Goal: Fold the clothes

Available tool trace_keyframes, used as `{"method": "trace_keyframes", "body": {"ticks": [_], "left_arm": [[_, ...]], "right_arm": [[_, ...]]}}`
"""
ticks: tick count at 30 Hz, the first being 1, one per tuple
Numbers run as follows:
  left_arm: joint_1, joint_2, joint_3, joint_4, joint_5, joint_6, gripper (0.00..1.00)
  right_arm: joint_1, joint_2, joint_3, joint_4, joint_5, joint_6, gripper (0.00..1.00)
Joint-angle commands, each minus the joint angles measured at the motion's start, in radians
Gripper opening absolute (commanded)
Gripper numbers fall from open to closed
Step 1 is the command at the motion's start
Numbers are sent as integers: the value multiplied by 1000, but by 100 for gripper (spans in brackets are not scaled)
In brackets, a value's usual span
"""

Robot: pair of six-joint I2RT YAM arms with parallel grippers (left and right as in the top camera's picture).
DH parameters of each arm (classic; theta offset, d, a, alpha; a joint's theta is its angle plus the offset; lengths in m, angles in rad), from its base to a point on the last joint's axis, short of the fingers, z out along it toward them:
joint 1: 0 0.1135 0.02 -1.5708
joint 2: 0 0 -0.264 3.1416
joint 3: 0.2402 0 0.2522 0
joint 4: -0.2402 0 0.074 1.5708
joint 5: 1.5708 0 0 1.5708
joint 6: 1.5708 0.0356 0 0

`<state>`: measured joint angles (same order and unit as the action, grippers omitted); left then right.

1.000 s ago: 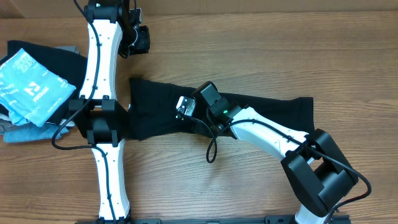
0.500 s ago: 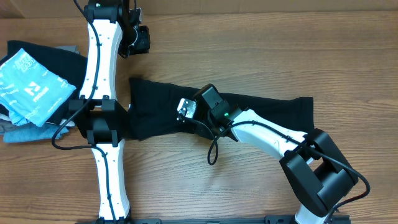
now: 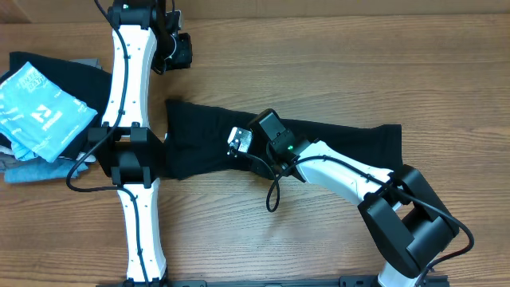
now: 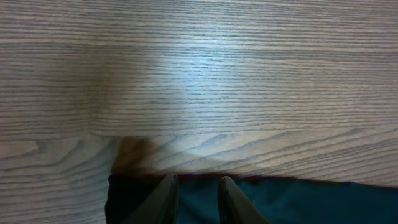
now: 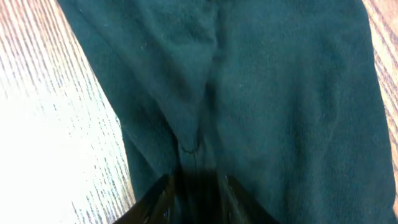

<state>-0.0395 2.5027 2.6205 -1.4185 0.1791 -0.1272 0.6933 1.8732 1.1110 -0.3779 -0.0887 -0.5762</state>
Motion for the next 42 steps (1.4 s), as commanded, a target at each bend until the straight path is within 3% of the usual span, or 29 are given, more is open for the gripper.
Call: {"method": "trace_keyframes", "body": {"ticks": [1, 16, 25, 32, 38, 42], "left_arm": [[-5, 4, 1, -3, -7, 19, 25], [-5, 4, 1, -10, -7, 19, 25], [-5, 4, 1, -10, -7, 19, 26], [-5, 4, 1, 4, -7, 19, 27], [-6, 4, 1, 7, -6, 19, 27], [-6, 4, 2, 31, -6, 19, 25]], "right_arm": [[-3, -10, -26, 15, 35, 4, 30], [-68, -10, -26, 25, 61, 5, 29], [-62, -10, -23, -8, 17, 51, 6], [-18, -10, 16, -163, 11, 84, 5], [-3, -10, 17, -174, -37, 88, 5], [-3, -22, 51, -156, -37, 182, 14]]}}
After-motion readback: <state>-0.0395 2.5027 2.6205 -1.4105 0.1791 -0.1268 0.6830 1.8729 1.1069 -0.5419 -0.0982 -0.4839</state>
